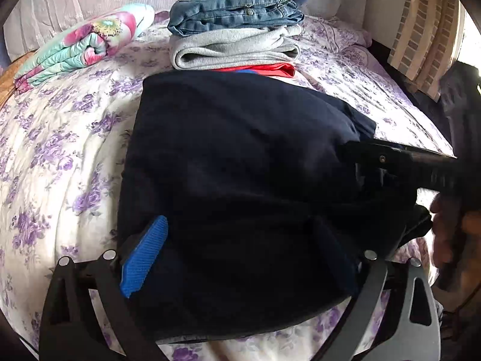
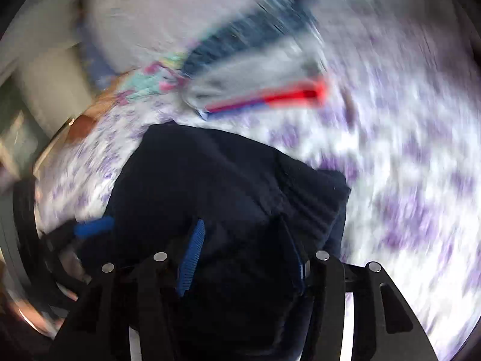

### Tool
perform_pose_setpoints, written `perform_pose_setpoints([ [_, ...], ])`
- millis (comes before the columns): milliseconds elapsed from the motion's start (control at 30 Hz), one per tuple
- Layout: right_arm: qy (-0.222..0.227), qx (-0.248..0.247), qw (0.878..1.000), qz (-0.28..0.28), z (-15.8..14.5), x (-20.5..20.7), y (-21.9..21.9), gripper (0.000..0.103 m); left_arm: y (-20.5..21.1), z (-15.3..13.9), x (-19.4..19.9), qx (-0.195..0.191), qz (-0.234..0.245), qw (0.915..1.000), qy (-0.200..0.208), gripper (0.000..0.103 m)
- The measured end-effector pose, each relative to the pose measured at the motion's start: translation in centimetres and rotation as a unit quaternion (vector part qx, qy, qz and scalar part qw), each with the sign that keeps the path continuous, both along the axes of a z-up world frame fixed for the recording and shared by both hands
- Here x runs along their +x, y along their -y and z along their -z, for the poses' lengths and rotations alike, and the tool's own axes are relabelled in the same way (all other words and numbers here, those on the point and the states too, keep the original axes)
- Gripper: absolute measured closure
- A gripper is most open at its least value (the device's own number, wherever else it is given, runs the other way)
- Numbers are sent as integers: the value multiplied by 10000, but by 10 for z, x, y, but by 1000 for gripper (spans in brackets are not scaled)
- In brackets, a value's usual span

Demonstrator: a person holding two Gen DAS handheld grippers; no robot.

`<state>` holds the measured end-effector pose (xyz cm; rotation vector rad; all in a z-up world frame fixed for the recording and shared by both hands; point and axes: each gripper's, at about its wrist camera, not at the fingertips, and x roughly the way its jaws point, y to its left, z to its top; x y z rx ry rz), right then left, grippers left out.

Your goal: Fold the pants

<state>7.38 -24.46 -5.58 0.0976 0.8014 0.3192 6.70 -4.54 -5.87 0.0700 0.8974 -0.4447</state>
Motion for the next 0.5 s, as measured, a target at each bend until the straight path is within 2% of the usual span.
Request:
perform_pose_setpoints([
  [33,37,60,10000,-10,-8,-5,1,42,-2,-4,0,-8,15,10000,-72,10],
  [100,112,700,9974,-92,-29,-17,15,34,-11,-20,-3,-301,120,9992,-247,12],
  [133,237,859,9960,-42,-38,-24,24,27,-17,-30,-5,-487,194,9984,-218,12],
  [167,418,887,9951,123,-50,-35,38,20,-26,-43,-9,-613,194,9979,-24,10],
  [200,483,868,9947,261,-54,-41,46,7,-36,-53,-10,-655,140,9976,165,9],
  [267,384,924,9941,417,-51,-50,67,4,-61,-61,-1,-786,-158,9964,266,5],
  [300,165,1049,9932,471,-42,-51,80,4,-73,-57,8,-893,-344,9953,150,5],
  [400,-357,1502,9868,498,-10,-45,97,4,-95,-29,35,-1283,-772,9869,-605,5],
  [500,-720,1779,9812,182,16,-33,85,4,-76,-5,44,-1125,-608,9864,-1031,6],
])
